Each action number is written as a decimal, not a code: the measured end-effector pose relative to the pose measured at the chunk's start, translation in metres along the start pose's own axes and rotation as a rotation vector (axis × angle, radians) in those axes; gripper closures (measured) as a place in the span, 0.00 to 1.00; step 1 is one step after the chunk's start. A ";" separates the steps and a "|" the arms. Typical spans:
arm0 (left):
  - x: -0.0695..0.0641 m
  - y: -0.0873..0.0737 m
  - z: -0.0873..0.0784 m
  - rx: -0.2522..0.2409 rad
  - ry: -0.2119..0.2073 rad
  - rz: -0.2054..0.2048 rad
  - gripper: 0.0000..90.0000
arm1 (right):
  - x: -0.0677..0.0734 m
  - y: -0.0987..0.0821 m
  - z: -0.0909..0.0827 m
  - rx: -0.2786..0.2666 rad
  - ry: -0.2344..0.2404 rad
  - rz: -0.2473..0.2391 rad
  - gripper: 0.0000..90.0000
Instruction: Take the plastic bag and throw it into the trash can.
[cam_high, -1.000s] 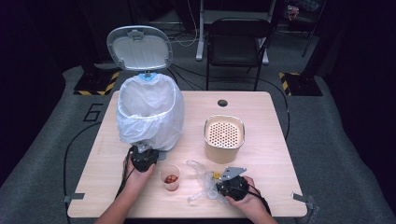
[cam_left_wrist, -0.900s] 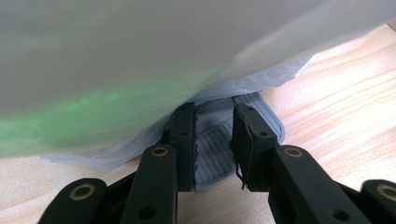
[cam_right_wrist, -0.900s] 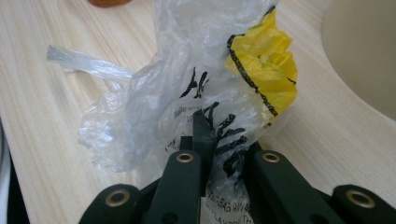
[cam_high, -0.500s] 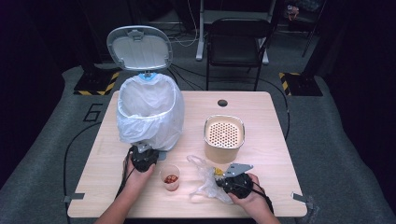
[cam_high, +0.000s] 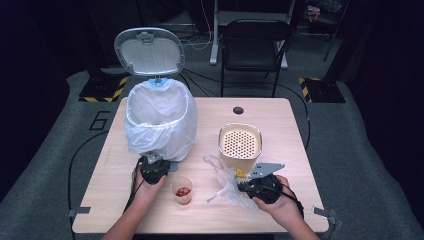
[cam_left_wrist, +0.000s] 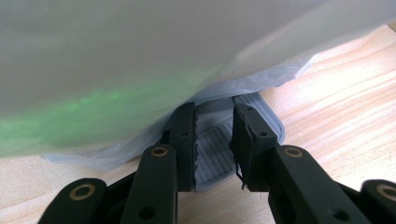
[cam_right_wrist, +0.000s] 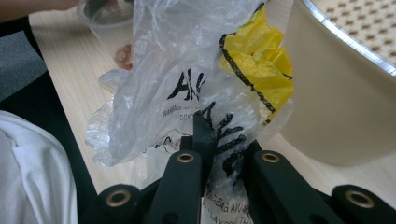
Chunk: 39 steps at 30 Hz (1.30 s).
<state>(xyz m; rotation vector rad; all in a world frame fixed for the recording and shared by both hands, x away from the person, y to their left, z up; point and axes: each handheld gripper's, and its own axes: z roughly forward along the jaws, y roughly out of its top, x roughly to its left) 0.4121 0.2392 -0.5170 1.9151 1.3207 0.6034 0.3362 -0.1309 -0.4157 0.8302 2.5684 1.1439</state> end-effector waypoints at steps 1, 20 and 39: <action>0.000 0.000 0.000 0.002 -0.001 0.001 0.78 | -0.001 0.002 -0.003 -0.001 0.005 -0.004 0.95; -0.001 0.000 -0.001 -0.002 -0.002 -0.005 0.78 | -0.004 0.062 -0.048 -0.074 0.084 -0.001 0.95; 0.000 0.000 0.001 -0.003 -0.002 -0.008 0.78 | -0.016 0.113 -0.062 -0.099 0.059 -0.042 0.95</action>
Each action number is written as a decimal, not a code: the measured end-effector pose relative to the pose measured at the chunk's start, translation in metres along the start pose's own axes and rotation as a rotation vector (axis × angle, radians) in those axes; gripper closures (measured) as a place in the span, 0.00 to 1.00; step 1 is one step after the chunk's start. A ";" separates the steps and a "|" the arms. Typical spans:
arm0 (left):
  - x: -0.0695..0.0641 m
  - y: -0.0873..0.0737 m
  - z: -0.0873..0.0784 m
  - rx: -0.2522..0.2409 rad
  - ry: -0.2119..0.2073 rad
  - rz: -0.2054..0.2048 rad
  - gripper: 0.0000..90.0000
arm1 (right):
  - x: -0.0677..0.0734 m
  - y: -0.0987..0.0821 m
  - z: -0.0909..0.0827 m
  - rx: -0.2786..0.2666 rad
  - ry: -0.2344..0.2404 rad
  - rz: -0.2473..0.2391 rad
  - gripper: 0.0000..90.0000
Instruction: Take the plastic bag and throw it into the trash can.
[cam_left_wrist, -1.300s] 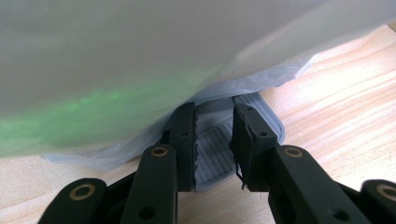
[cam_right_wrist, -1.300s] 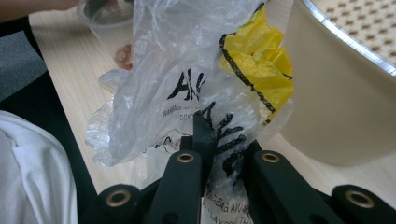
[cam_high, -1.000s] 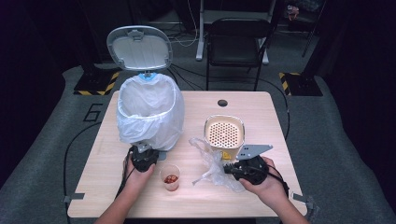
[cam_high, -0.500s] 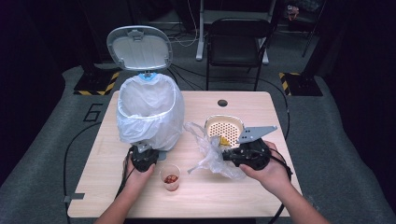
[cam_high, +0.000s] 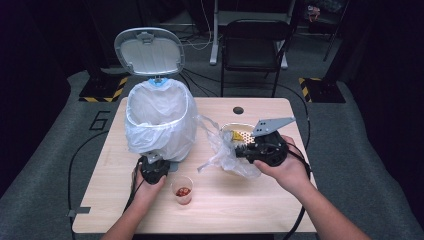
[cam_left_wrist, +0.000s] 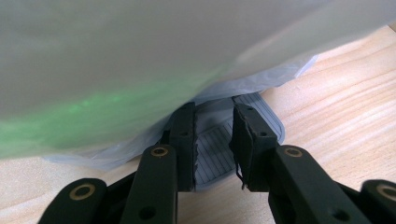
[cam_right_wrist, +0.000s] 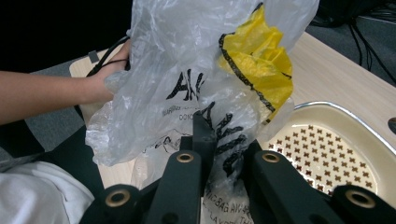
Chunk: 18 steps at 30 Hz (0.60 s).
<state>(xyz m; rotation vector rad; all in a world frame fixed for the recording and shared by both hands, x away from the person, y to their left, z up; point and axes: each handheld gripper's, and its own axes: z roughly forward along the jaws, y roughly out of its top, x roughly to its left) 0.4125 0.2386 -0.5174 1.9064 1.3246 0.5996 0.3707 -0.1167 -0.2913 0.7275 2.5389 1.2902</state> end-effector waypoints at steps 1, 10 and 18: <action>0.000 0.000 0.000 -0.001 0.005 0.006 0.78 | -0.001 0.002 0.000 0.000 -0.001 0.000 0.95; 0.000 0.000 0.000 -0.004 0.005 0.004 0.78 | -0.008 0.028 -0.003 -0.015 -0.012 -0.008 0.95; 0.001 0.000 -0.001 -0.006 0.016 0.016 0.78 | -0.014 0.043 0.004 -0.014 -0.009 -0.014 0.95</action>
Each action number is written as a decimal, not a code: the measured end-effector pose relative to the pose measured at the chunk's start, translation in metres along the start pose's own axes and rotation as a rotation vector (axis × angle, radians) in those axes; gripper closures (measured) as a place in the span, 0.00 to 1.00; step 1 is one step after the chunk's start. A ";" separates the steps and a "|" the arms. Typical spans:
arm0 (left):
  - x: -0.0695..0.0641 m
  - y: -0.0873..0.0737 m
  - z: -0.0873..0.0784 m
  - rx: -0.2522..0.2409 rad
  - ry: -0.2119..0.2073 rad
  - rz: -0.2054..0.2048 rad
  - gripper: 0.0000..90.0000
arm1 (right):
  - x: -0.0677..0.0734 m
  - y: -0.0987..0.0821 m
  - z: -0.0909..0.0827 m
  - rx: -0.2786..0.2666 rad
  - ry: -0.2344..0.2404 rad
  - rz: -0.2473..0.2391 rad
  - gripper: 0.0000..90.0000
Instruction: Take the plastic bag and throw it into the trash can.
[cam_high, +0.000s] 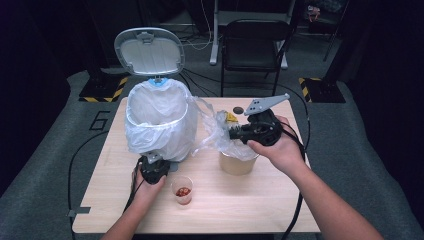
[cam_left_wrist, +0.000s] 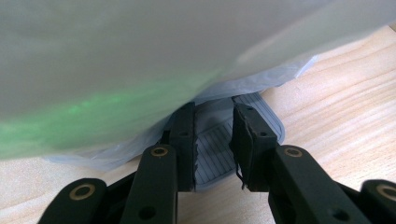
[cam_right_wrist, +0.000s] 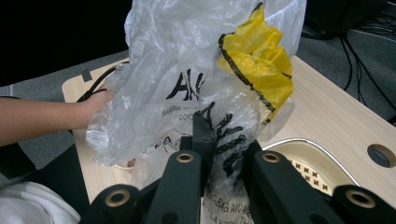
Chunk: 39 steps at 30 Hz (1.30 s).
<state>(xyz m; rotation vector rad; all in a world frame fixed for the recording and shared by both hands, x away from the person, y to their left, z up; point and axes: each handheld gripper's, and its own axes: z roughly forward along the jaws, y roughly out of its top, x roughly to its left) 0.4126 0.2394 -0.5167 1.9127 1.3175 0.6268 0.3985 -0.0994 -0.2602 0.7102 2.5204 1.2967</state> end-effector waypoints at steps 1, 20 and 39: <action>0.000 0.000 0.000 0.001 0.002 0.002 0.78 | -0.001 0.003 0.004 0.000 0.003 -0.009 0.95; -0.001 0.000 0.000 0.014 -0.031 -0.022 0.78 | -0.012 0.038 0.030 -0.025 0.009 -0.007 0.94; -0.001 0.000 0.000 0.013 -0.033 -0.022 0.78 | -0.023 0.080 0.060 -0.027 0.006 -0.038 0.94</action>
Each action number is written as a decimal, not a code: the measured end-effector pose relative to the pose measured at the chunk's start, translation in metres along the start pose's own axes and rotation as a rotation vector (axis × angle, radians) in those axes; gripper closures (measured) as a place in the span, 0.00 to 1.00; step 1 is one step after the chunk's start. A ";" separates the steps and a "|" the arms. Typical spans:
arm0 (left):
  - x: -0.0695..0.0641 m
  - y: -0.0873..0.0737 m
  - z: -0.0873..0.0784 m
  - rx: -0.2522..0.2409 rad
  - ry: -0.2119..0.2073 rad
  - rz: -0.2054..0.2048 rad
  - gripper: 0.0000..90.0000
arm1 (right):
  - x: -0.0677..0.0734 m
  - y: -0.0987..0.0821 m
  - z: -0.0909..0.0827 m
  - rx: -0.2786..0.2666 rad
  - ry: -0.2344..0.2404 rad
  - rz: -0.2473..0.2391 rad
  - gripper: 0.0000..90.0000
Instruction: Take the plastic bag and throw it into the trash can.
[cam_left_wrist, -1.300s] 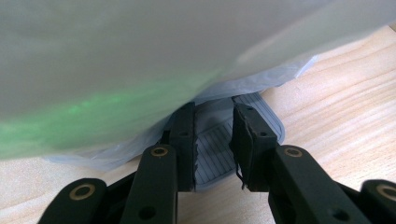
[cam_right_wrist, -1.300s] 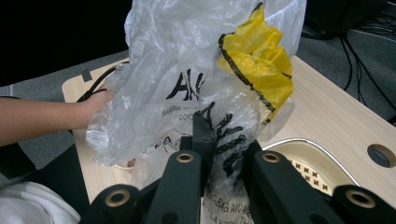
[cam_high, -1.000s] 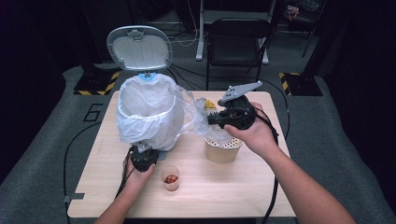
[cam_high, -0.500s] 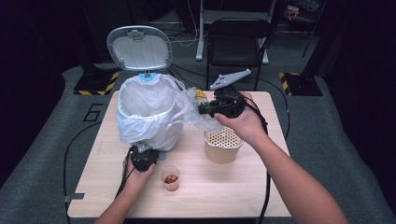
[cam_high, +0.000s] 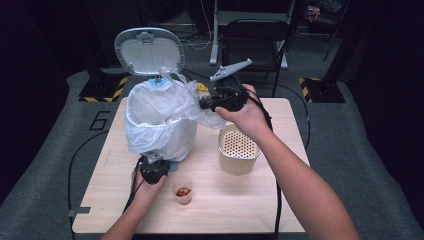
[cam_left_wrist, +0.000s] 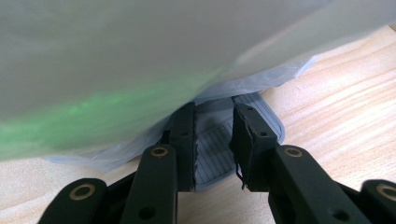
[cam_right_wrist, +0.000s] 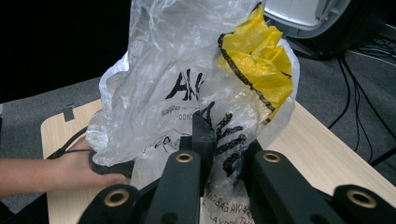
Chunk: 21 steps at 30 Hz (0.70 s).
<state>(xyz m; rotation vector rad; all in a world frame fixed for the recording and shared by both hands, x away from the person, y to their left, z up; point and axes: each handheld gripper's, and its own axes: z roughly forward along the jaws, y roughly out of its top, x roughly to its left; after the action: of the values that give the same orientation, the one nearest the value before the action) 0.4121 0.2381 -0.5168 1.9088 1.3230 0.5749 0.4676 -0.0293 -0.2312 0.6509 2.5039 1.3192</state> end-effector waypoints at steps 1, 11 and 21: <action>0.000 0.000 0.000 0.000 0.000 0.000 0.78 | 0.000 0.000 0.000 0.000 0.000 0.000 0.94; 0.001 0.000 0.000 -0.002 0.017 0.014 0.78 | 0.002 0.017 0.021 -0.002 0.002 -0.043 0.94; 0.001 0.000 0.000 -0.003 0.016 0.014 0.78 | 0.005 0.029 0.038 0.003 0.015 -0.051 0.94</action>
<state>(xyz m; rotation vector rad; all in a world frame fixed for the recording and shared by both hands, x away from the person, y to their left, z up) 0.4125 0.2393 -0.5166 1.9159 1.3197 0.5998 0.4872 0.0150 -0.2286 0.5759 2.5175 1.3075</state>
